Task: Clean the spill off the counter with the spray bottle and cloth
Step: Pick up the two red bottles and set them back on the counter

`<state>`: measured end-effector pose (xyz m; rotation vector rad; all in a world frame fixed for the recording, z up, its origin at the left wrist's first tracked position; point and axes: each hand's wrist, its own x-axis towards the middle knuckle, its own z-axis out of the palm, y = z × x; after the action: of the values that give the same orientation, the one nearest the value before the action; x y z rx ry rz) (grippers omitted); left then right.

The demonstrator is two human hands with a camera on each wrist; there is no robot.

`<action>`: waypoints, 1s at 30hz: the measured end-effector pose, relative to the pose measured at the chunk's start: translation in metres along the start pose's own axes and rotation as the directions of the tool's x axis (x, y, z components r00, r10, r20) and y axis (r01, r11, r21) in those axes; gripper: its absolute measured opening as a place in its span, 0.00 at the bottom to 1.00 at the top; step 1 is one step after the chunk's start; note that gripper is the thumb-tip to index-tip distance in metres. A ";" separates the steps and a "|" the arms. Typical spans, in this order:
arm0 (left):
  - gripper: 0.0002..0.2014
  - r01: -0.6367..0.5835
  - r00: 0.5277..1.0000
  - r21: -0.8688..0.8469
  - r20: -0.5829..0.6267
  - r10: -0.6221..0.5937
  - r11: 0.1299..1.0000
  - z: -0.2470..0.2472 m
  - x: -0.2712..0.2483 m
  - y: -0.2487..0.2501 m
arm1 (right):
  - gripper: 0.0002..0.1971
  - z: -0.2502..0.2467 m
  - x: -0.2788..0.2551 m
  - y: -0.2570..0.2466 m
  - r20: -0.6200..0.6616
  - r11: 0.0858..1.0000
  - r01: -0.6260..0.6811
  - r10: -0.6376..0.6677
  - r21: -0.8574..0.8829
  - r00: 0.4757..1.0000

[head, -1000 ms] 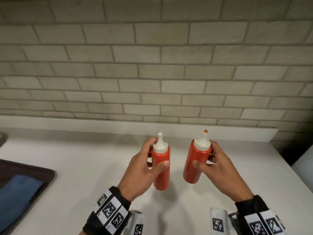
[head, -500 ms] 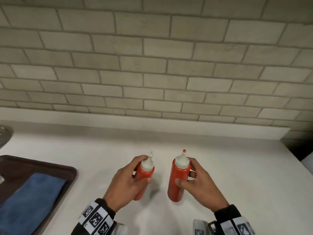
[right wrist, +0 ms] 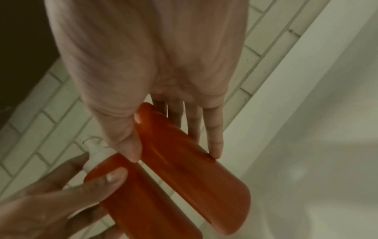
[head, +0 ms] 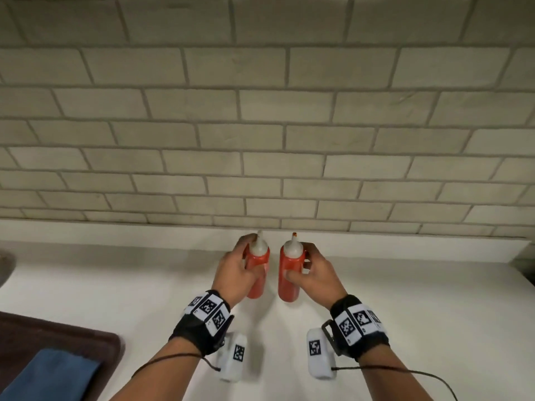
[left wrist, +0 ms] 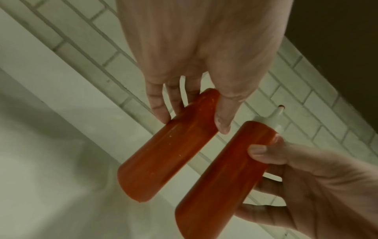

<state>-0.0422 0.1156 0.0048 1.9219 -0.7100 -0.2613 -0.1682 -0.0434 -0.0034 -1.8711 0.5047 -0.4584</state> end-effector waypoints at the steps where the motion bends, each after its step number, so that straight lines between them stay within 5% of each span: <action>1: 0.32 0.005 1.000 0.016 -0.003 -0.005 1.000 0.003 0.014 0.002 | 0.30 0.002 0.014 0.000 -0.005 1.000 -0.007 0.007 -0.010 1.000; 12: 0.33 0.116 0.993 0.073 -0.005 -0.116 0.991 0.024 0.117 -0.022 | 0.28 0.036 0.120 0.037 -0.086 0.987 -0.135 0.127 -0.093 0.988; 30: 0.33 0.149 0.989 0.093 0.006 -0.150 0.984 0.039 0.148 -0.051 | 0.27 0.056 0.151 0.053 -0.163 0.969 -0.179 0.151 -0.171 0.975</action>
<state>0.0761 0.0153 -0.0393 2.0666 -0.5958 -0.3403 -0.0183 -0.0988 -0.0606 -1.9609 0.8215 -0.4538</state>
